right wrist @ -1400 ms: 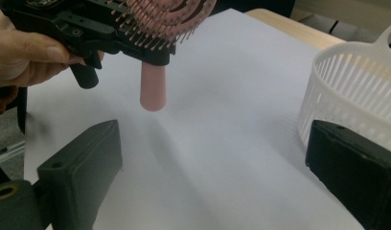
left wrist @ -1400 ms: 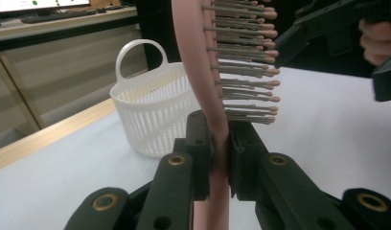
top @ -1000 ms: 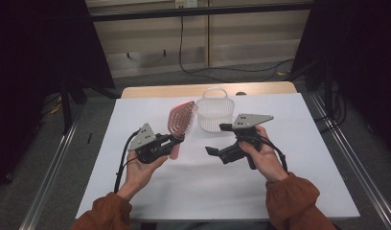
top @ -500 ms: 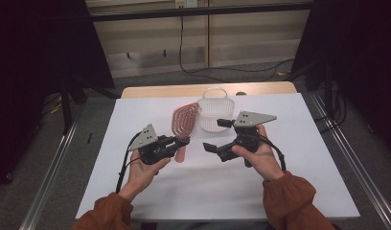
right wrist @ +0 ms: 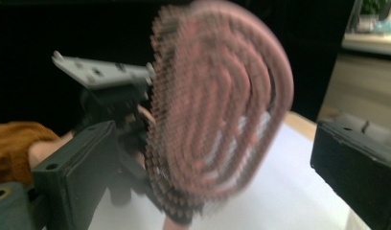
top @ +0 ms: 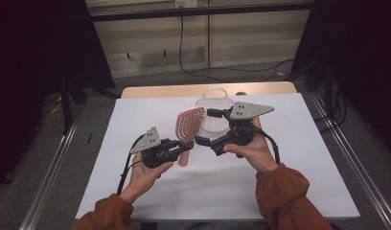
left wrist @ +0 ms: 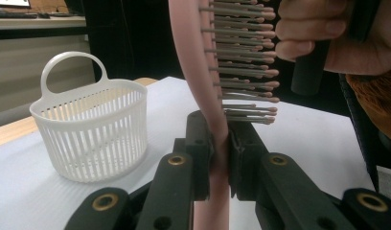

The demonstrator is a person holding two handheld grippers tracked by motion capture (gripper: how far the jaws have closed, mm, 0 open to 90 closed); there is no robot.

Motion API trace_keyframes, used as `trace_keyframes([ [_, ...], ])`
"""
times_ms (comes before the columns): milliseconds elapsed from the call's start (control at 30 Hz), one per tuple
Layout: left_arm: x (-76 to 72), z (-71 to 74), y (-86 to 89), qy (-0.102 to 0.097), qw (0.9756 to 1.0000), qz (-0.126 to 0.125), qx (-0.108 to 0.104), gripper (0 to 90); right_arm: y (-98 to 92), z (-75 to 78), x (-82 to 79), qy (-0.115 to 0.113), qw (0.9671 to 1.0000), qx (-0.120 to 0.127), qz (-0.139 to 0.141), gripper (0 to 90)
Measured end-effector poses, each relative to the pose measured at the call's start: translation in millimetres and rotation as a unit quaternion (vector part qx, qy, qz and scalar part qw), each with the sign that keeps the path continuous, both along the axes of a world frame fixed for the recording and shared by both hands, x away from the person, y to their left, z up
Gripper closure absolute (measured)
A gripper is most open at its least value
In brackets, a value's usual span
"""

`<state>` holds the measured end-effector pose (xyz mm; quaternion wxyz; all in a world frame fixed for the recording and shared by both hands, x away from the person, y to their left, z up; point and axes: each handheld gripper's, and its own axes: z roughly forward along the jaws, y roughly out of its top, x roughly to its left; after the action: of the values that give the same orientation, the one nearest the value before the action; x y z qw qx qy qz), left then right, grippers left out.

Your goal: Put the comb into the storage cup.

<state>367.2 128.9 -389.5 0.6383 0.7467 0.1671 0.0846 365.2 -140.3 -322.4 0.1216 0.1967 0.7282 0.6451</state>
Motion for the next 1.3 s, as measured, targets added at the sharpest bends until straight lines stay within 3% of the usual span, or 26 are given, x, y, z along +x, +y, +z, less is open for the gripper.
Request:
trace_keyframes([
  [67, -1.0, -0.2, -0.8, -0.001, 1.0000, -0.001, 0.003, 81.0, -1.0, 1.1, -0.3, -0.008, 0.9999, 0.014, 0.004, 1.9],
  [367, -3.3, -3.1, -4.4, -0.001, 0.9999, -0.014, 0.010, 81.0, -0.9, -6.8, 2.6, -0.008, 0.9999, 0.008, 0.013, 2.1],
  [567, -4.0, -6.0, -9.9, 0.004, 0.9997, -0.021, 0.012, 81.0, -0.1, -5.8, 3.7, -0.024, 0.9994, 0.018, 0.015, 6.3],
  [1000, -6.0, -9.8, -15.9, 0.007, 0.9991, -0.041, 0.012, 81.0, 0.3, -12.6, 11.0, 0.000, 0.9982, 0.030, 0.051, 15.1],
  [1167, -4.5, -11.7, -16.4, 0.003, 0.9986, -0.049, 0.018, 81.0, -0.9, -15.3, 14.0, 0.013, 0.9966, 0.035, 0.073, 23.7],
  [1233, -3.9, -13.3, -16.7, 0.004, 0.9985, -0.051, 0.018, 81.0, -2.0, -16.3, 15.1, 0.014, 0.9957, 0.039, 0.083, 31.5],
  [1300, -3.1, -14.1, -16.7, 0.005, 0.9984, -0.054, 0.015, 81.0, -2.5, -17.2, 15.9, 0.018, 0.9951, 0.036, 0.091, 32.7],
])
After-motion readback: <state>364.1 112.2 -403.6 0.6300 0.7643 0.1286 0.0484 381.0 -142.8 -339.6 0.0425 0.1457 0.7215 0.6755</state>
